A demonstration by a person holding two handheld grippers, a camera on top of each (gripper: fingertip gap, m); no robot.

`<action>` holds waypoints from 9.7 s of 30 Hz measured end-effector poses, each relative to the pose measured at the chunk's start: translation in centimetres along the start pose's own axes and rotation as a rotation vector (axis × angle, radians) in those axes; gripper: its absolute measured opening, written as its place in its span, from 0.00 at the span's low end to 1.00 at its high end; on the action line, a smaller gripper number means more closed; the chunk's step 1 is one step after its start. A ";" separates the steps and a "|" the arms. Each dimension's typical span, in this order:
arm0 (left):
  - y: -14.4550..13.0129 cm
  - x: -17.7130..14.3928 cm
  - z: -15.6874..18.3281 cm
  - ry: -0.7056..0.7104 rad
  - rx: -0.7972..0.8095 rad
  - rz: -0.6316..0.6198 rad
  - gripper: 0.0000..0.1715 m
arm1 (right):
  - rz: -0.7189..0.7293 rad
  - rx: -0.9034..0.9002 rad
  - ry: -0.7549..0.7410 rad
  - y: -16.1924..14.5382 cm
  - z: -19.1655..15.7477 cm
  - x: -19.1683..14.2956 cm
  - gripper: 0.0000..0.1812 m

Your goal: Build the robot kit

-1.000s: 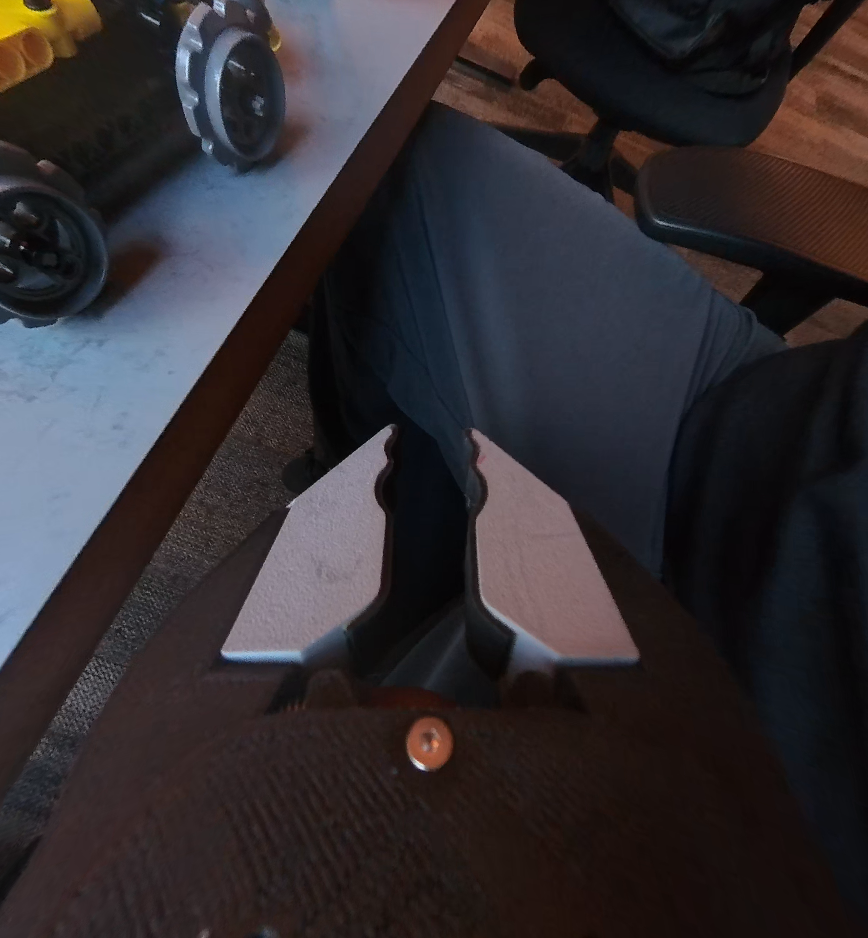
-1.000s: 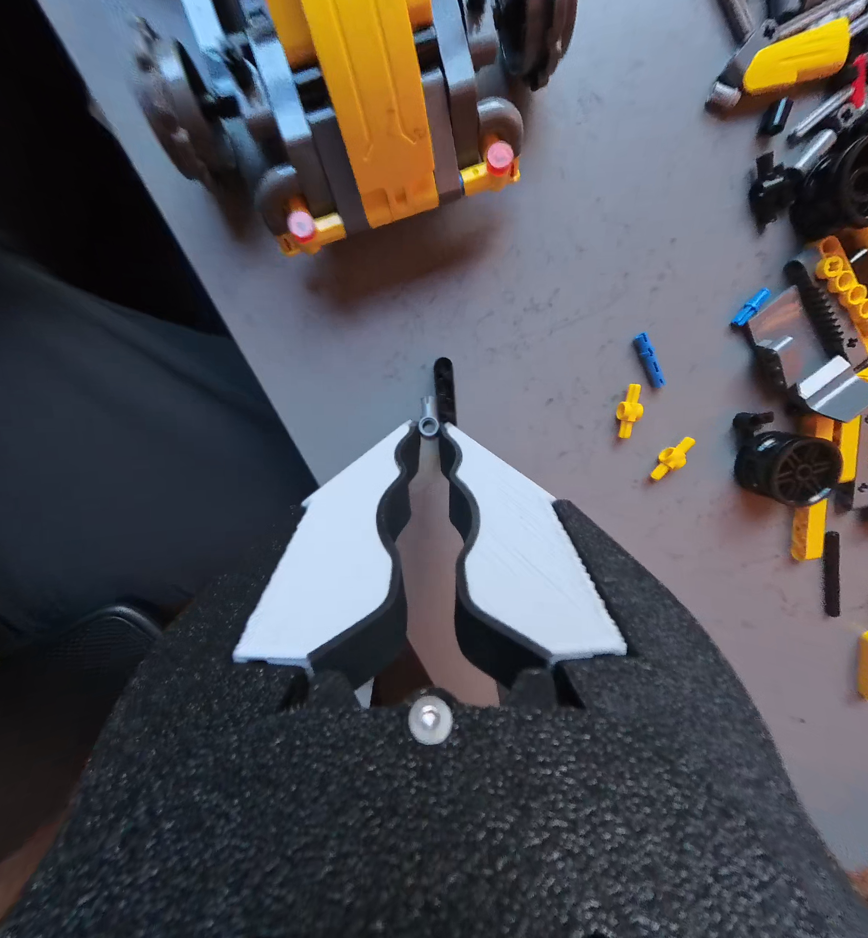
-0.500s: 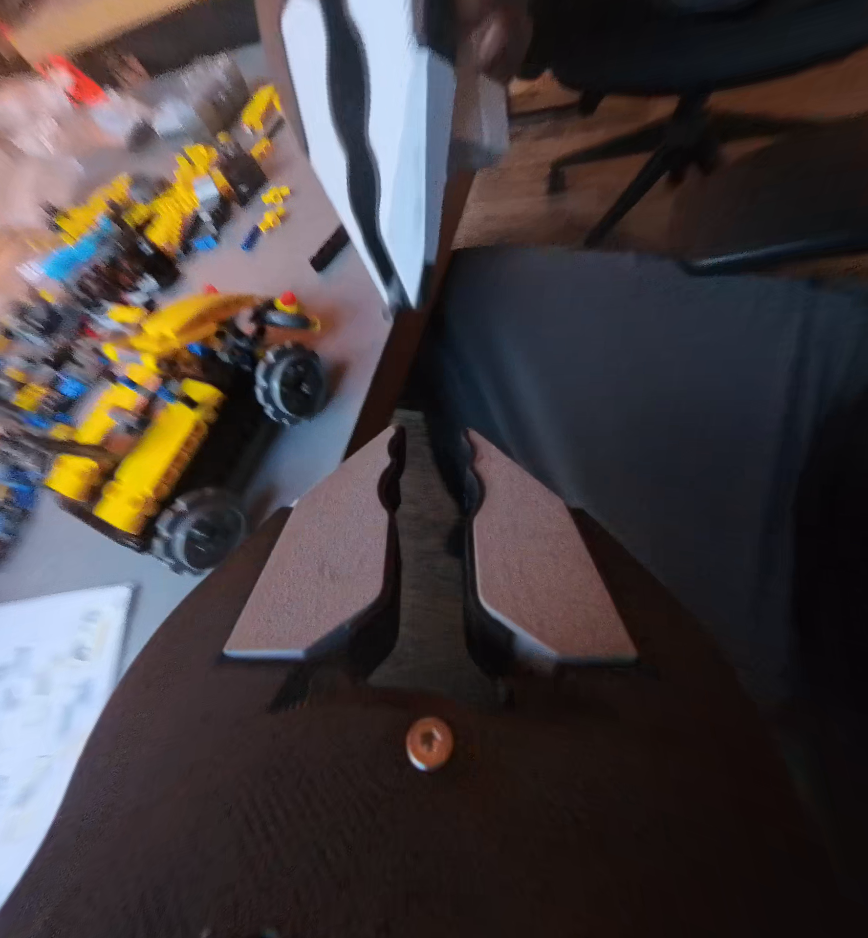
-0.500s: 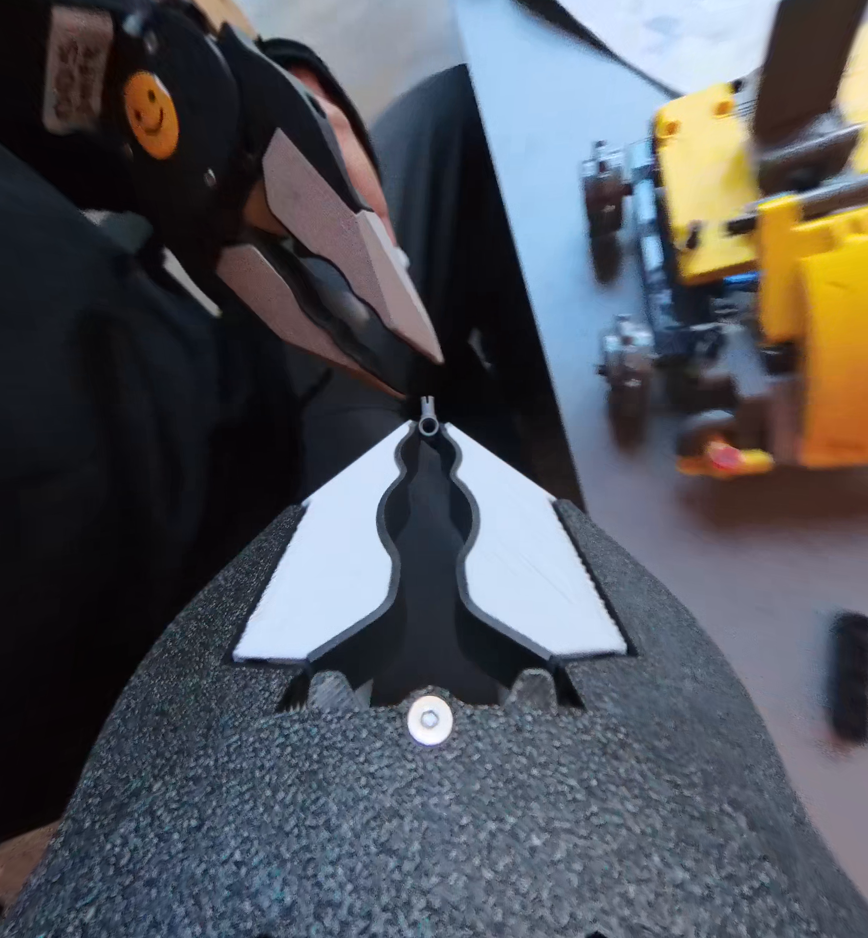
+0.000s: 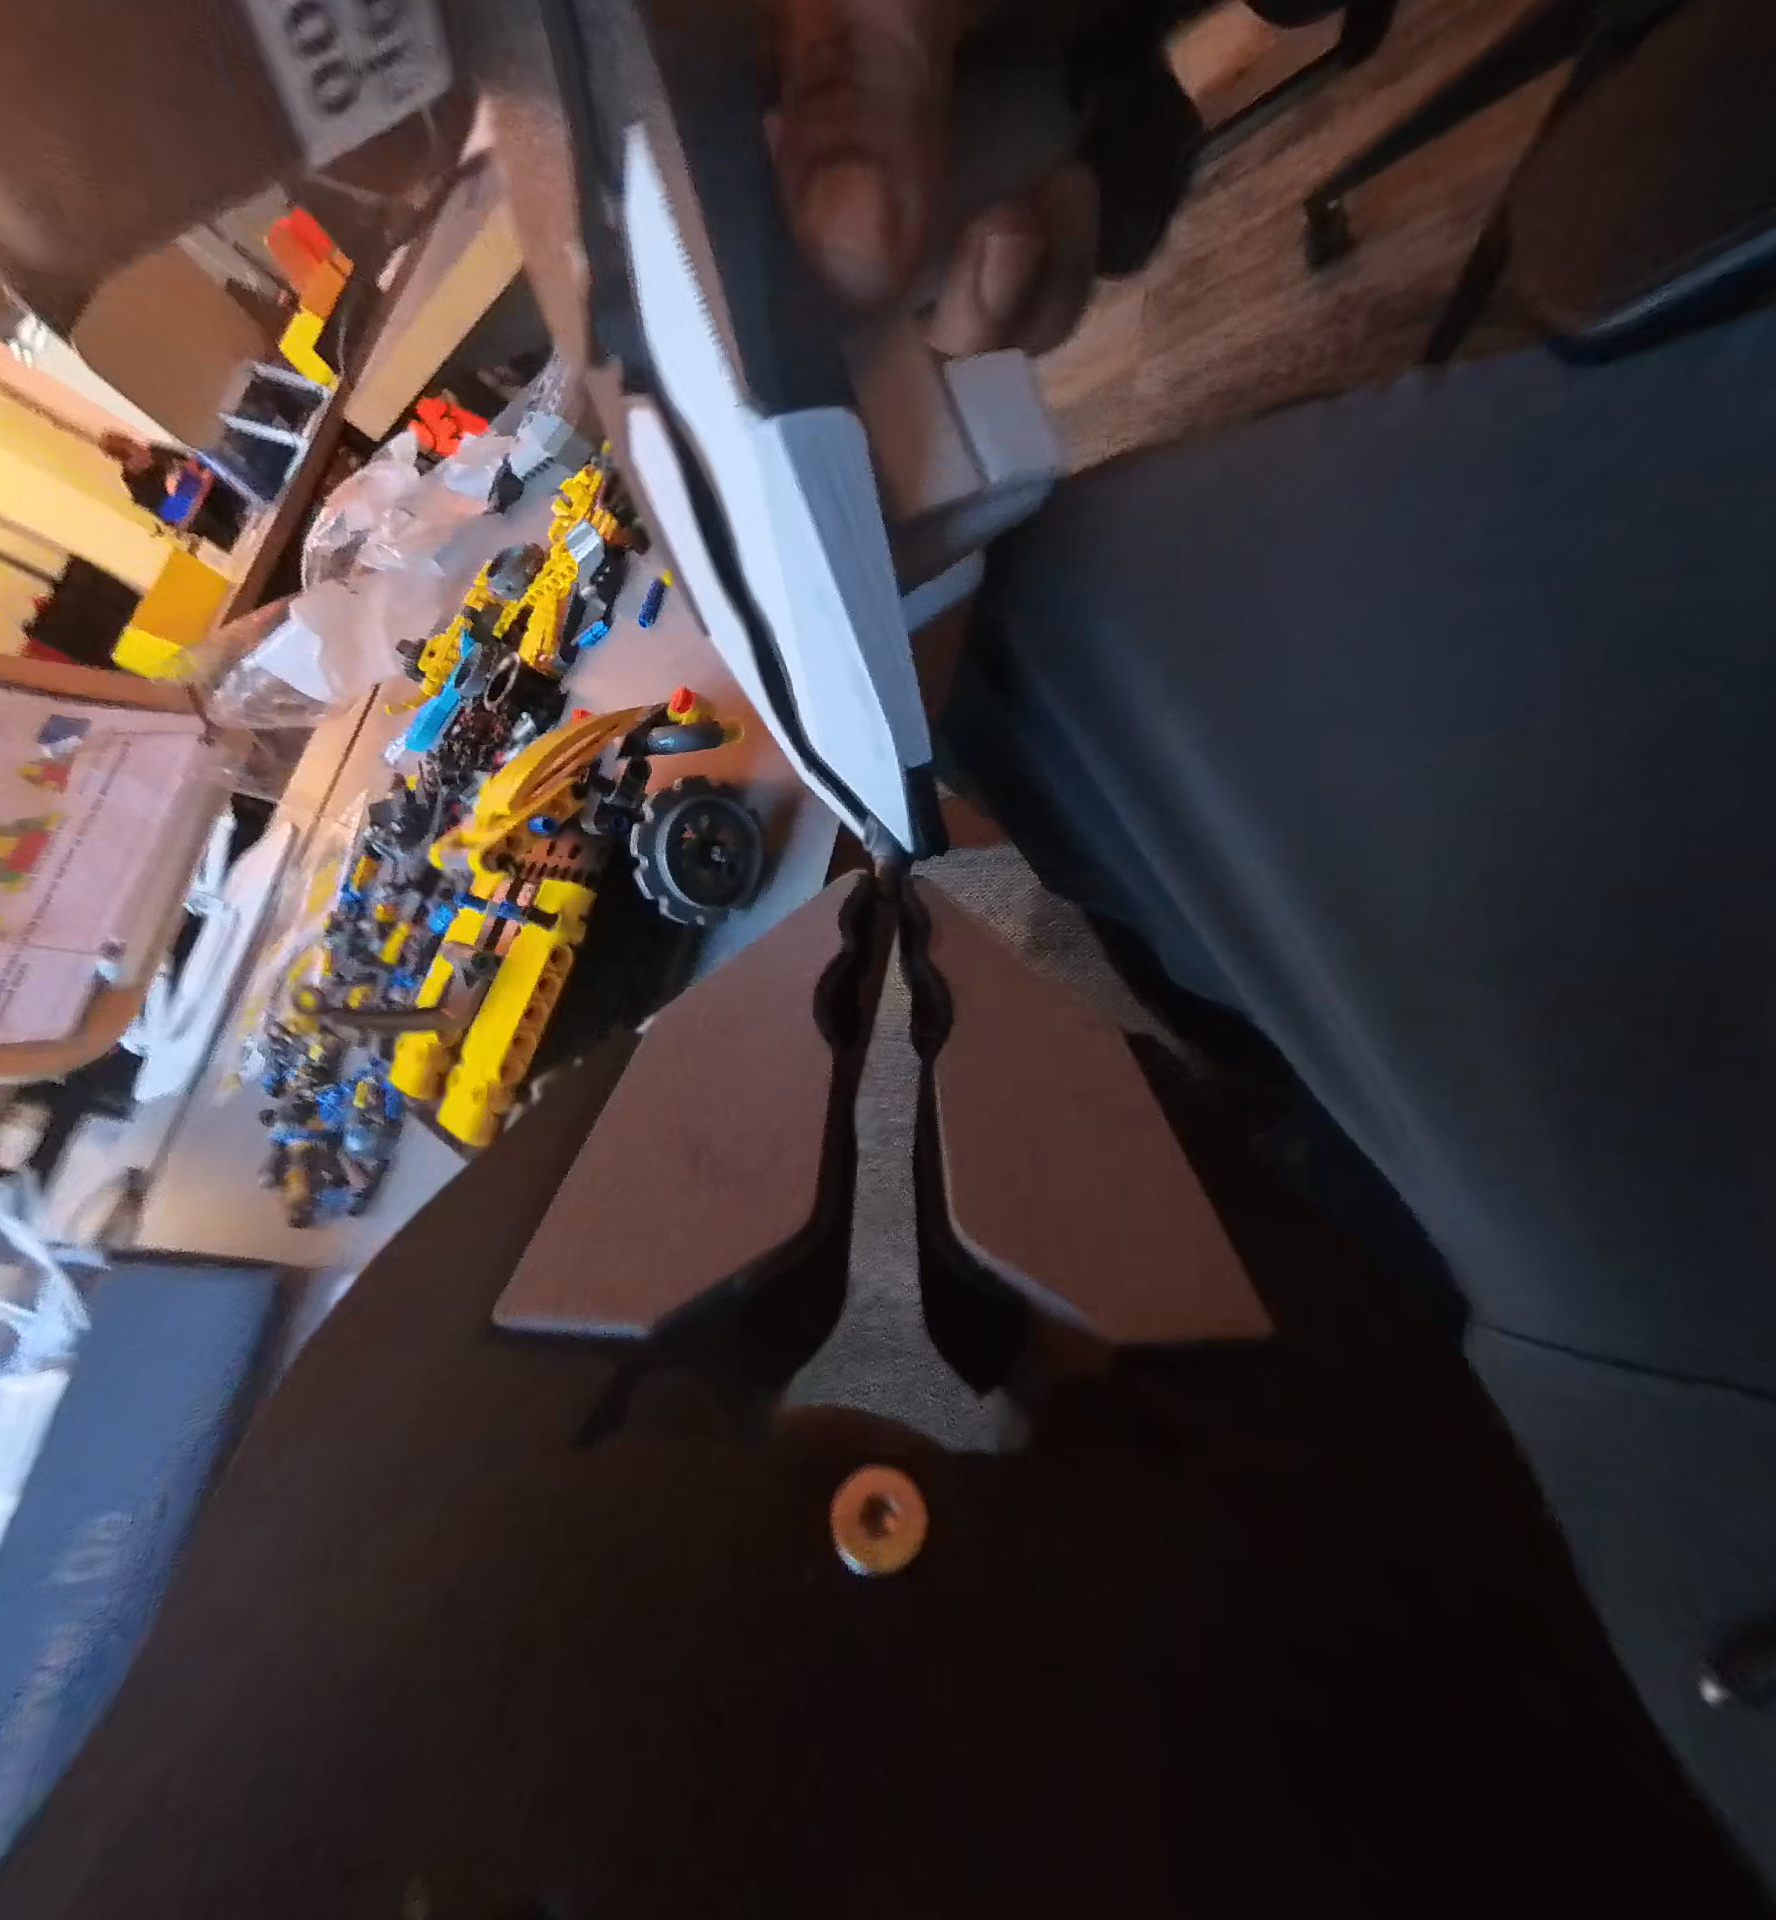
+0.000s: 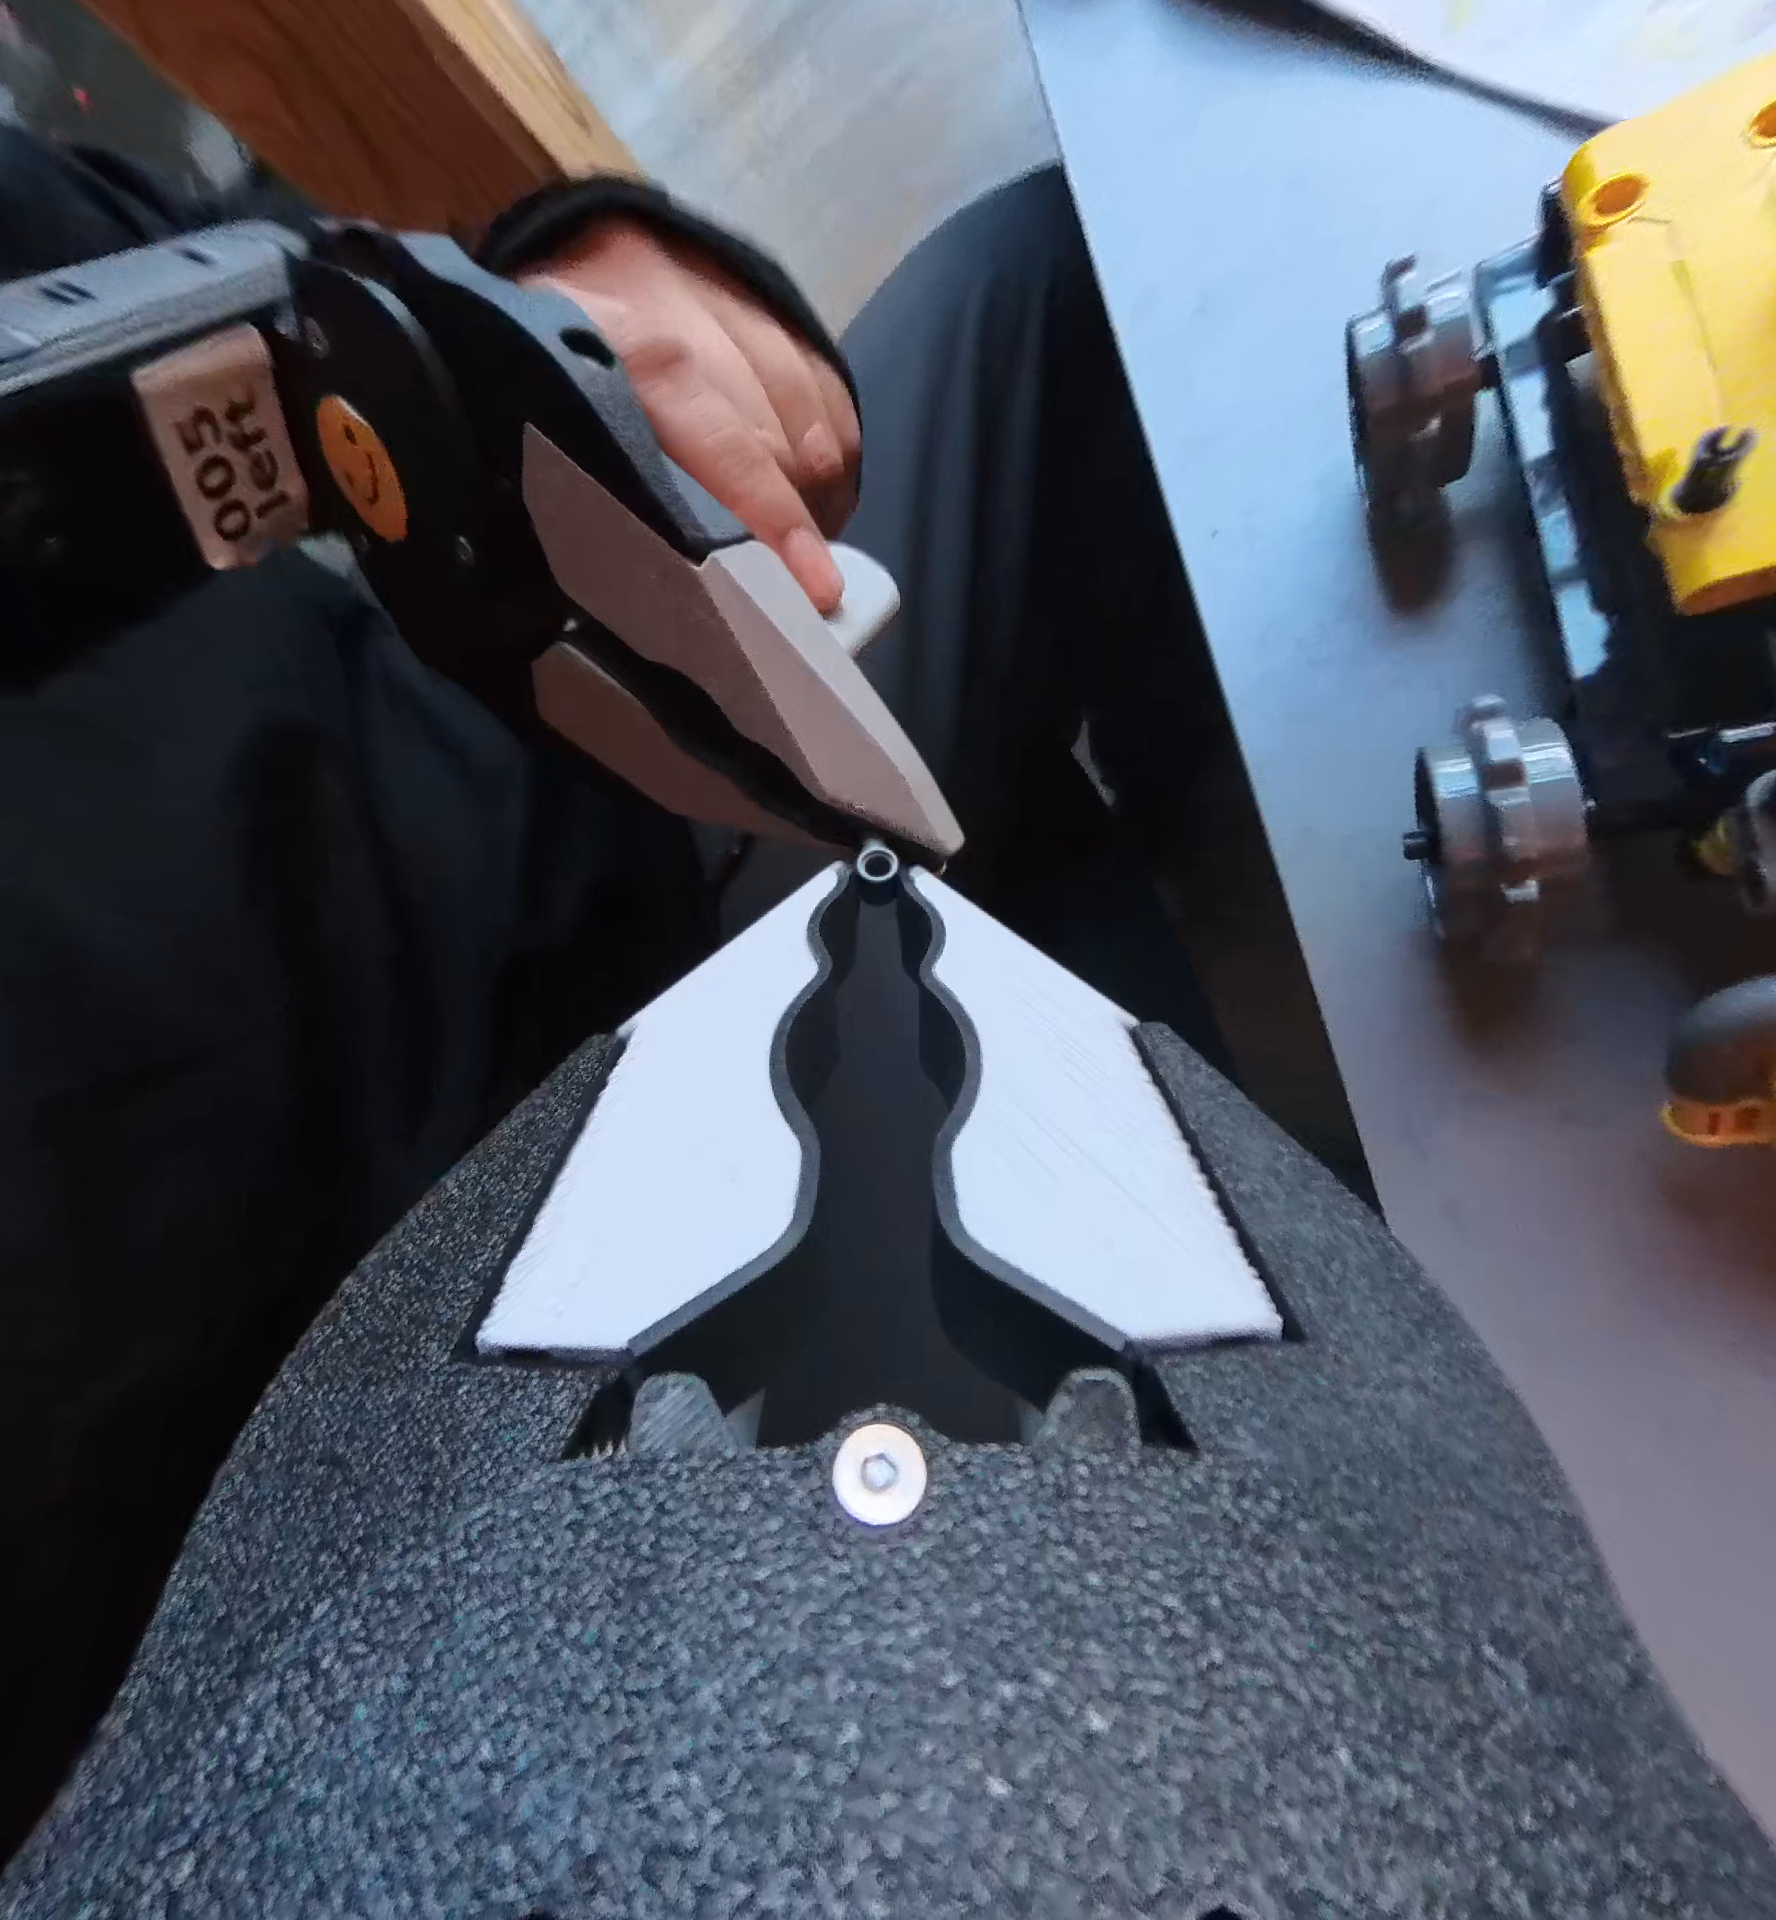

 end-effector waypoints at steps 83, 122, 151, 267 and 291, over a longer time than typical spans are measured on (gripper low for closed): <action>-4.6 -1.6 -0.7 -0.134 -0.694 0.010 0.08 | -0.180 -0.142 -0.610 -1.2 10.7 -11.4 0.04; 1.3 0.6 -4.9 0.091 -0.529 0.104 0.07 | 0.698 0.113 0.071 3.7 1.4 -5.0 0.04; -1.2 -1.1 -3.8 0.169 -0.502 0.070 0.00 | 0.690 0.071 -0.147 2.3 0.6 1.1 0.04; -6.2 -1.4 1.7 -0.106 -0.468 -0.063 0.09 | -0.179 -0.245 -0.705 -1.2 10.4 -12.3 0.03; -6.0 -1.5 2.0 -0.119 -0.463 -0.053 0.09 | -0.375 -0.309 -0.707 -0.4 10.1 -11.3 0.03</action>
Point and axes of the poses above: each gripper's, where its closed fingertips meet, x out along the fingers, y out of its top, z = x × y across the jaws, the point moved 6 cm from there along -x, back along the fingers, and after that the axes turned 7 degrees about z, right-handed, at the moved point
